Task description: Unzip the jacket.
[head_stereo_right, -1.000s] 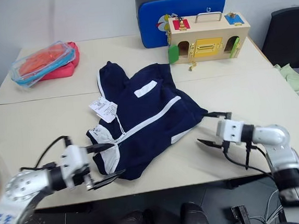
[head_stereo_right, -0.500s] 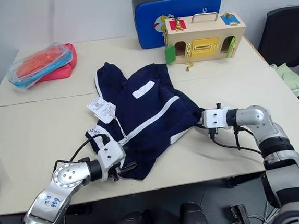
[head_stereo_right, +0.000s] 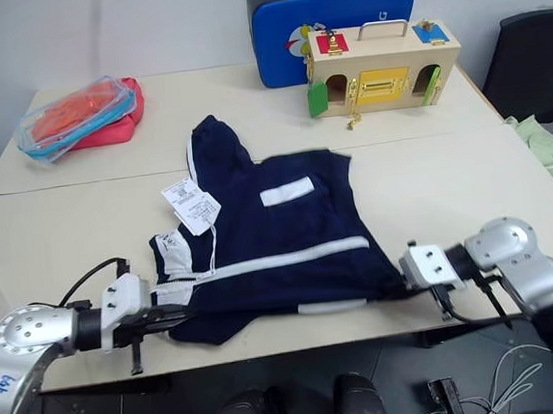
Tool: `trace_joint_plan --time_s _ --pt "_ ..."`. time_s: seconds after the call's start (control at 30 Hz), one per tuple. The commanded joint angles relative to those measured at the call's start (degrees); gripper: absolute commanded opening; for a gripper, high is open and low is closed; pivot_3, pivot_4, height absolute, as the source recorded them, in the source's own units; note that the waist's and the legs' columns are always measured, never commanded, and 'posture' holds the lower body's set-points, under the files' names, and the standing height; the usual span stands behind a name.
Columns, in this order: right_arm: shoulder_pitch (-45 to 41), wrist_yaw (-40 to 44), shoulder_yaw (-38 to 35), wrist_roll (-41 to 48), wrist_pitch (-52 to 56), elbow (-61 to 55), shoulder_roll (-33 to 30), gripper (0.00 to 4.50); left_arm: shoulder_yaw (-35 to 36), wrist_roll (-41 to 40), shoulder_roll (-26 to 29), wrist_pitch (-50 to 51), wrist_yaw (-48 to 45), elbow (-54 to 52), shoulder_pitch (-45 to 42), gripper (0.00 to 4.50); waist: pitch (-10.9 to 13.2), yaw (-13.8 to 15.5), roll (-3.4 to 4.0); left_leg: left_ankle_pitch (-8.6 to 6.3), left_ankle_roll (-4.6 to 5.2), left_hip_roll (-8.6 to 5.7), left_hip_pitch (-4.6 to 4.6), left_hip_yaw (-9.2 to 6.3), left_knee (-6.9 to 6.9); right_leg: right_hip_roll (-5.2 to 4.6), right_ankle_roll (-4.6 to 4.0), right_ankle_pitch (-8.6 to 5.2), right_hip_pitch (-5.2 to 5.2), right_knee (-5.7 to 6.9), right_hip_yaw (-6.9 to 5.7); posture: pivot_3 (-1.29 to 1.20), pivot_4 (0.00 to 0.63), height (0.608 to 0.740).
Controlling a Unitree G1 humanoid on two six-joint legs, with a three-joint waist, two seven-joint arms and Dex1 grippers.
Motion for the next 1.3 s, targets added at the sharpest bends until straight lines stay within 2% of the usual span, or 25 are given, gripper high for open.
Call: trace_joint_plan --time_s 0.03,0.13,0.27,0.33,0.37,0.5,0.53,0.67,0.77,0.87,1.0,1.1,1.3 --pt "5.86 4.77 -0.75 6.62 11.4 -12.83 -6.33 0.0 3.89 -1.79 3.89 -3.41 -7.51 4.37 1.35 0.03 0.01 -0.06 -0.02 -0.15 -0.26 0.0 -0.01 -0.01 0.0 -0.01 0.0 0.0 0.0 -0.03 -0.03 0.0 0.15 0.74" --pt "10.11 2.21 -1.42 7.97 14.38 -18.75 -6.64 0.0 3.47 -0.38 6.47 -6.91 -11.62 7.92 2.27 0.03 0.01 -0.27 -0.03 -0.19 -0.34 0.02 0.02 -0.03 -0.01 0.02 0.0 0.0 0.0 -0.02 -0.05 0.0 0.15 0.74" --pt "13.72 -0.78 -1.81 6.39 16.26 -21.25 -5.34 0.0 3.16 0.86 6.89 -13.35 -14.19 13.01 1.94 0.03 0.06 0.03 0.06 -0.21 -0.31 0.0 -0.01 -0.01 -0.04 0.01 -0.02 -0.01 -0.07 -0.05 -0.04 0.0 0.15 0.74" --pt "14.99 -2.66 -3.03 6.3 15.66 -20.27 -3.71 0.0 3.85 -0.96 6.82 -12.08 -14.51 13.26 2.47 0.03 0.07 0.04 0.04 -0.25 -0.33 0.0 -0.02 -0.02 -0.06 0.01 -0.02 -0.01 -0.06 -0.12 -0.05 0.0 0.15 0.74" --pt "15.98 -2.36 -4.3 7.97 15.99 -19.75 -3.39 0.0 4.45 -1.89 7.1 -10.37 -14.22 12.63 3.25 0.23 0.07 0.05 0.04 -0.26 -0.32 0.0 -0.04 -0.01 -0.06 0.01 -0.02 -0.01 -0.06 -0.14 -0.05 0.0 0.15 0.74" --pt "19.11 0.26 -9.66 11.32 16.44 -16.5 -3.62 0.98 8.59 -6.02 9.2 -1.95 -14.04 7.36 8.51 1.17 0.12 -0.07 -0.04 -0.31 -0.17 -0.02 -0.12 0.0 -0.02 0.03 -0.01 -0.01 -0.06 -0.2 -0.06 0.0 0.15 0.74" --pt "19.7 0.21 -11.44 13.46 19.44 -16.66 -4.12 1.4 10.05 -7.0 9.51 -0.15 -14.16 5.99 9.99 1.56 0.13 -0.07 -0.05 -0.31 -0.1 -0.03 -0.13 0.02 0.0 0.02 -0.01 -0.01 -0.06 -0.2 -0.06 0.0 0.15 0.74" --pt "21.36 1.76 -17.19 22.93 36.33 -18.1 -10.35 2.57 16.71 -12.36 9.45 6.76 -15.1 2.38 14.76 2.63 0.17 -0.05 -0.04 -0.34 -0.12 -0.05 -0.11 0.0 0.06 -0.04 0.01 0.0 -0.01 -0.16 -0.05 0.0 0.15 0.74" --pt "20.31 3.27 -20.74 27.0 43.83 -16.51 -13.59 3.52 20.93 -13.81 8.25 9.3 -13.21 2.39 15.55 2.66 0.18 -0.02 -0.06 -0.44 0.07 -0.04 -0.05 -0.14 0.02 -0.06 -0.01 0.0 -0.01 -0.14 -0.08 0.0 0.15 0.74" --pt "14.83 0.67 -23.62 26.14 41.48 -12.16 -9.74 4.47 23.12 -14.28 4.83 9.3 -7.55 4.48 11.42 3.23 0.19 -0.02 -0.03 -0.44 0.07 -0.04 -0.03 -0.22 -0.01 -0.04 -0.08 -0.04 -0.02 -0.14 -0.11 0.0 0.15 0.74" --pt "5.9 -2.35 -24.4 21.89 32.99 -7.89 -0.54 4.5 21.82 -14.14 -0.69 11.22 1.83 9.85 1.49 4.39 0.21 0.02 -0.02 -0.36 -0.06 -0.09 -0.05 -0.19 -0.05 -0.05 -0.06 -0.03 -0.03 -0.11 -0.11 0.0 0.15 0.74" --pt "1.76 -6.0 -24.66 18.73 24.43 -7.91 8.74 4.5 18.59 -13.27 -3.28 16.07 8.07 15.38 -7.22 4.49 0.2 0.09 -0.07 -0.18 -0.32 -0.09 -0.1 -0.16 -0.05 0.02 -0.02 -0.01 -0.03 -0.05 -0.17 0.0 0.15 0.74" --pt "2.25 -14.88 -22.96 15.46 19.07 -14.44 21.51 4.5 12.36 -13.38 -8.1 24.75 14.54 26.42 -23.91 4.49 0.21 0.64 -0.13 0.11 0.1 -0.14 -0.27 -0.07 0.13 0.2 0.15 0.08 -0.07 0.19 -0.2 0.0 0.15 0.74"
